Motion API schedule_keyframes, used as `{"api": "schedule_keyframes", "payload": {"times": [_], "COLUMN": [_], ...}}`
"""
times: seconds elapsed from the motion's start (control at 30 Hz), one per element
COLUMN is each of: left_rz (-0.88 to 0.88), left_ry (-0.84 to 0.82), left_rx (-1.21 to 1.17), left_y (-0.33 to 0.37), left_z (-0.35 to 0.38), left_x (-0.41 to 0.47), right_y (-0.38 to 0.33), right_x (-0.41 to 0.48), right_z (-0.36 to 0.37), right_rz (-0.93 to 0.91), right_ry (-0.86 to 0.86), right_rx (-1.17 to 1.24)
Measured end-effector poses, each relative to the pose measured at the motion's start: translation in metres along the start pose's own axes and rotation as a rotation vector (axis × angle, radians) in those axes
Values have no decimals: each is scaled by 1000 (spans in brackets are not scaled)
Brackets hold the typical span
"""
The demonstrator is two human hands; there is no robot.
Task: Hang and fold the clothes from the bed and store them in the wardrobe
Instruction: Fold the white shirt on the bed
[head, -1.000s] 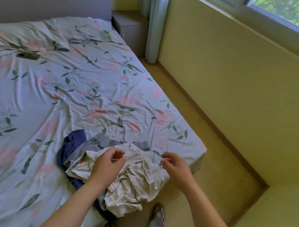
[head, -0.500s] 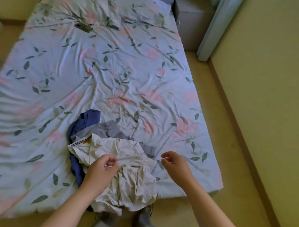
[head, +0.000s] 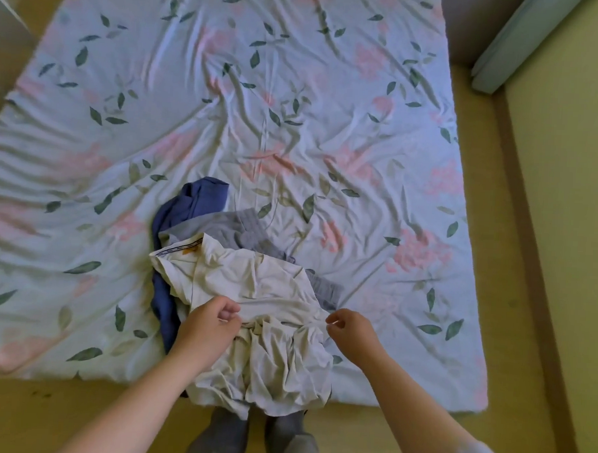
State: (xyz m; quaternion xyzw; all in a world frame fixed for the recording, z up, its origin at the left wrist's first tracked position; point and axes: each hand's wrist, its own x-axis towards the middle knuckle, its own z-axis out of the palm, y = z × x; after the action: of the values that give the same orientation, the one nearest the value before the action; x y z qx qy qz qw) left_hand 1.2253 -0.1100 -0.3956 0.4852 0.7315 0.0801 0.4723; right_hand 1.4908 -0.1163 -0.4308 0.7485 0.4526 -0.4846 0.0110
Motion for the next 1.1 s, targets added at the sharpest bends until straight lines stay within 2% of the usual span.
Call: {"api": "schedule_keyframes", "payload": {"times": [0.3, 0.53, 0.67, 0.9, 1.1], "left_rz": [-114, -136, -148, -140, -89], "left_ry": [-44, -40, -56, -97, -120], "left_rx": [5, 58, 50, 10, 6], "left_y": [-50, -59, -59, -52, -31], "left_z": [32, 49, 56, 56, 47], "left_x": [54, 66, 65, 54, 28], "right_y": [23, 30, 37, 41, 15], "right_x": [79, 91, 81, 58, 18], "right_z": [52, 84, 99, 89, 46], "right_rz": [103, 217, 217, 225, 59], "right_ry": [-43, -157, -55, 45, 240], "right_rx": [-107, -165, -208, 130, 416]}}
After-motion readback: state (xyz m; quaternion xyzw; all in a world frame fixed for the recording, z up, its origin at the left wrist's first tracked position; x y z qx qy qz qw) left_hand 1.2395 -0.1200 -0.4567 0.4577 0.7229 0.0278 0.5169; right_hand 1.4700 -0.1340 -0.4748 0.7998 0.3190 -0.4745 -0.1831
